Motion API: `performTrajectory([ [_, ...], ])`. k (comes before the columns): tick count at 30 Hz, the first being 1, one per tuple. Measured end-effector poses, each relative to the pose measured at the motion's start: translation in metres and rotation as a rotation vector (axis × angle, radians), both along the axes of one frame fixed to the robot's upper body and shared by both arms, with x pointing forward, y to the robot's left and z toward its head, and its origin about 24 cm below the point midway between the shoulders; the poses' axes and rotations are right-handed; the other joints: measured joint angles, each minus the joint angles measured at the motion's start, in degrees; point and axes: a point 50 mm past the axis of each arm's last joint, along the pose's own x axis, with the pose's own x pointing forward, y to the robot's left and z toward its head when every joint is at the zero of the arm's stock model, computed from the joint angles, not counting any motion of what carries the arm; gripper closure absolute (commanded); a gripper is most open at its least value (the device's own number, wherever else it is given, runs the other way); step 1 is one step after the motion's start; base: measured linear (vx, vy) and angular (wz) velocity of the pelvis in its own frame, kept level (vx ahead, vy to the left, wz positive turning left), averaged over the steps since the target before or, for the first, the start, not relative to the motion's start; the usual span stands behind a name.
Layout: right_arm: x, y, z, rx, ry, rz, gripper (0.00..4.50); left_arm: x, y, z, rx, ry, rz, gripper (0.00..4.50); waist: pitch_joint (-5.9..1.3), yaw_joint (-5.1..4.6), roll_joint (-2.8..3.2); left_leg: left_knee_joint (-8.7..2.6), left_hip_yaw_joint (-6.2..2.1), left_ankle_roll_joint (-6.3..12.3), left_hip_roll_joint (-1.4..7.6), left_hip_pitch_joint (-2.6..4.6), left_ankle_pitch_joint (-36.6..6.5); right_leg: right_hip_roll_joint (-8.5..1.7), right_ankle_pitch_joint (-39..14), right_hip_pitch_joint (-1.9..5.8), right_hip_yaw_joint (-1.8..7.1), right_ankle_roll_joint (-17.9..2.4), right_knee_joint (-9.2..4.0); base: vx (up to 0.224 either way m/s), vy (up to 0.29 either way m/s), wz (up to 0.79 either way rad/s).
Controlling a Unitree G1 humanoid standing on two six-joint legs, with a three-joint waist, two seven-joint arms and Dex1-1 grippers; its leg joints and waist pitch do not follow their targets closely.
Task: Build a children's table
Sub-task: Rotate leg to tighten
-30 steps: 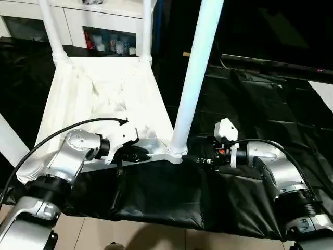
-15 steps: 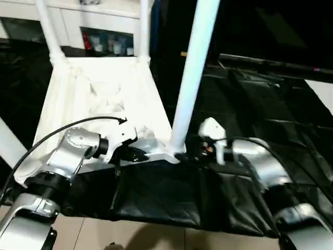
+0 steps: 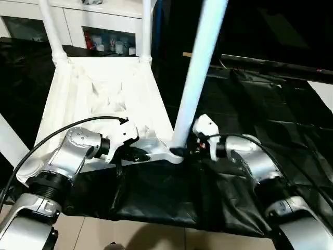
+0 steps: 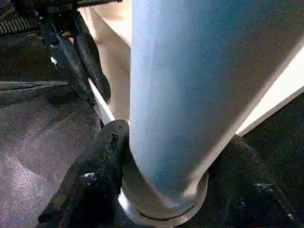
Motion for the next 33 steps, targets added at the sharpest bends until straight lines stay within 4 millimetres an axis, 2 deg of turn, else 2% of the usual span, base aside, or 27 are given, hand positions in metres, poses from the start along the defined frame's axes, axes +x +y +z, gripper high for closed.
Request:
performTrajectory([
  [14,0.0,0.002,-0.004,0.019,0.008,0.0,2.44,0.0,0.002,0.0,0.005,-0.003,0.011,4.5,-0.01,-0.31,-0.02,0.0,-0.01,0.0,0.0,0.02,0.0,0.0,0.0,0.02,0.0,0.0,0.02,0.0,0.0,0.0],
  [20,0.004,0.008,-0.01,0.075,0.029,-0.13,2.48,0.006,-0.004,-0.003,0.01,-0.028,0.09,4.5,-0.03,-0.43,-0.04,0.0,-0.02,0.0,-0.01,0.08,0.0,-0.01,-0.1,0.04,0.0,0.1,0.02,0.0,0.0,0.0],
  [25,0.011,0.017,-0.016,0.122,0.034,-0.363,2.49,0.012,-0.023,-0.007,-0.009,-0.037,0.216,4.5,-0.03,-0.94,-0.04,0.01,-0.1,0.0,-0.06,0.07,0.0,-0.04,-0.1,0.03,-0.05,0.2,-0.19,0.0,0.0,0.0],
  [30,0.022,0.027,-0.019,0.16,0.05,-0.675,2.49,0.016,-0.06,-0.013,-0.018,-0.069,0.357,4.5,-0.1,-1.28,-0.02,0.03,-0.11,0.01,-0.12,0.04,0.0,-0.1,-0.1,0.1,-0.12,0.2,-0.7,0.0,0.0,0.0],
  [33,0.023,0.026,-0.02,0.163,0.046,-0.694,2.49,0.016,-0.065,-0.014,-0.018,-0.068,0.362,4.5,-0.23,-1.24,-0.02,0.02,-0.11,0.02,-0.14,0.04,0.0,-0.1,-0.1,0.19,-0.12,0.2,-0.91,0.0,0.0,0.0],
])
